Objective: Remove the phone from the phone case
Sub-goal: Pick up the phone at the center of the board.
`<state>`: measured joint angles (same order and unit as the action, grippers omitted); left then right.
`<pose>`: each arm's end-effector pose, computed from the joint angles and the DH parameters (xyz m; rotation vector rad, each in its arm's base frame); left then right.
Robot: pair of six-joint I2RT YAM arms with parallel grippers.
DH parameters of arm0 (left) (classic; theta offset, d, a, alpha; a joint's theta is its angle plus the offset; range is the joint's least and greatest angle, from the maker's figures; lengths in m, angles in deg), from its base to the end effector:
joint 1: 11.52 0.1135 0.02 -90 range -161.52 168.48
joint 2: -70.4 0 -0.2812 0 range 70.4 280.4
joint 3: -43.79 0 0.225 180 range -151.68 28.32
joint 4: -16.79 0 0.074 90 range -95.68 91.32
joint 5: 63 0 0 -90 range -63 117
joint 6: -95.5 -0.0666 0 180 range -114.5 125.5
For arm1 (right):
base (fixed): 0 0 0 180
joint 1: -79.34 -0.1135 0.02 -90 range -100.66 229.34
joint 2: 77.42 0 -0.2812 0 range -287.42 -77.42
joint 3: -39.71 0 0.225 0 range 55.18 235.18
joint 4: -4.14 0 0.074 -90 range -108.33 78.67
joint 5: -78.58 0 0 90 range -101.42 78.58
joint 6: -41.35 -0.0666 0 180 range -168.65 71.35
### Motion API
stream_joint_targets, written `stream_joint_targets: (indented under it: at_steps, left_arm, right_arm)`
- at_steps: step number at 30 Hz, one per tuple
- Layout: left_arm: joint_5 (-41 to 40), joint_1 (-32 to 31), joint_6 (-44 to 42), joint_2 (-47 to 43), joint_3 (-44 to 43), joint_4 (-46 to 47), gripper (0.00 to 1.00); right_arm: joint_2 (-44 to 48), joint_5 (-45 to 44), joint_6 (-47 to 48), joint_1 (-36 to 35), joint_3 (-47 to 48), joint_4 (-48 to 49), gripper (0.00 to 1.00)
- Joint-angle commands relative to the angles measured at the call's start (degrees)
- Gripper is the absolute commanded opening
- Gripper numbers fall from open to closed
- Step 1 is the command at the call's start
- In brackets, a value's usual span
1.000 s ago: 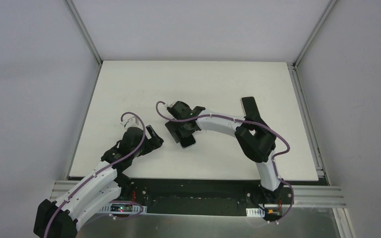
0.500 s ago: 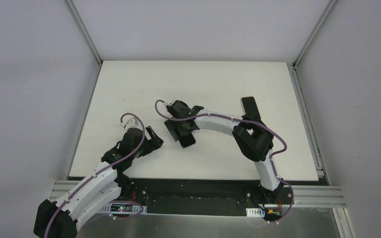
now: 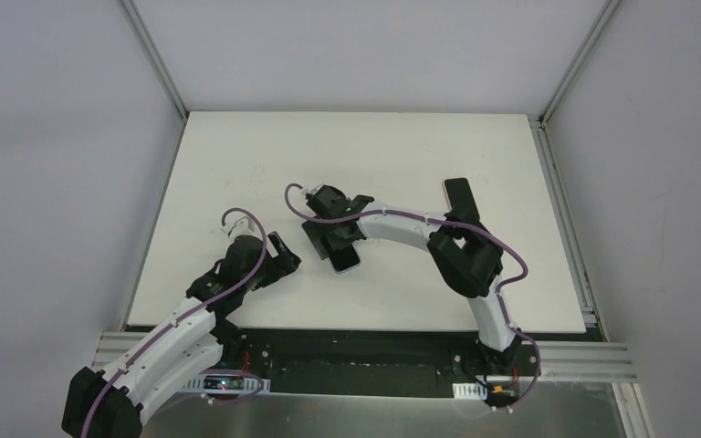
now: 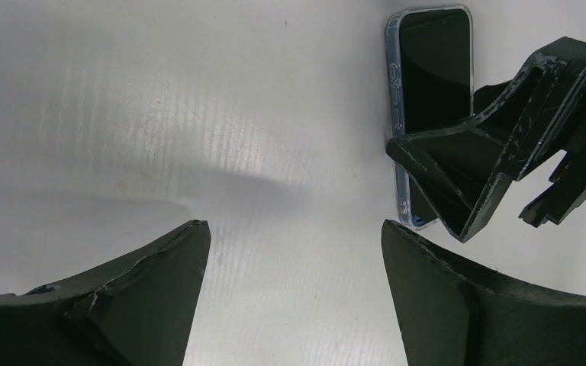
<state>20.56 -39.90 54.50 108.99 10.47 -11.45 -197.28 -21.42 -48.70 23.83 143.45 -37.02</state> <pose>0.1277 -0.0605 0.1908 -0.4644 2.1773 -0.6496 0.2653 0.3657 0.1775 -1.1301 2.2908 0.1517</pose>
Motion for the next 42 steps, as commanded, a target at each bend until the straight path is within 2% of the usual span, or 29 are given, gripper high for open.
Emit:
stream_joint_targets:
  at_steps: [1,8,13,19,25,29,42]
  left_arm:
    - [-0.32,0.61,0.7,-0.06,0.29,0.62,0.85]
    - [0.01,0.61,0.92,-0.57,0.64,0.65,0.85]
    - [0.04,0.61,1.02,-0.56,0.73,0.73,0.84]
    - [0.44,0.61,1.01,0.24,0.25,1.01,0.82]
    - [0.7,0.61,1.16,1.78,-0.67,1.35,0.82]
    - [0.79,0.61,1.31,1.89,-1.1,1.44,0.82]
    - [0.99,0.61,0.7,2.94,-3.05,4.02,0.87]
  right_arm:
    - [-1.02,-4.4,0.14,-0.04,-2.01,-2.18,0.94]
    - [-0.66,-3.01,-1.6,-0.11,-3.12,-2.26,0.85]
    - [0.31,-2.36,-1.98,-0.05,-4.25,-2.09,0.71]
    - [3.49,-2.03,-3.62,-0.08,-6.92,-1.13,0.41]
    - [5.72,-2.11,-4.4,-0.24,-8.59,-0.87,0.21]
    - [6.4,-2.49,-4.55,-0.3,-8.4,-1.55,0.0]
    - [12.96,-4.76,-5.76,-0.26,-11.9,-3.04,0.0]
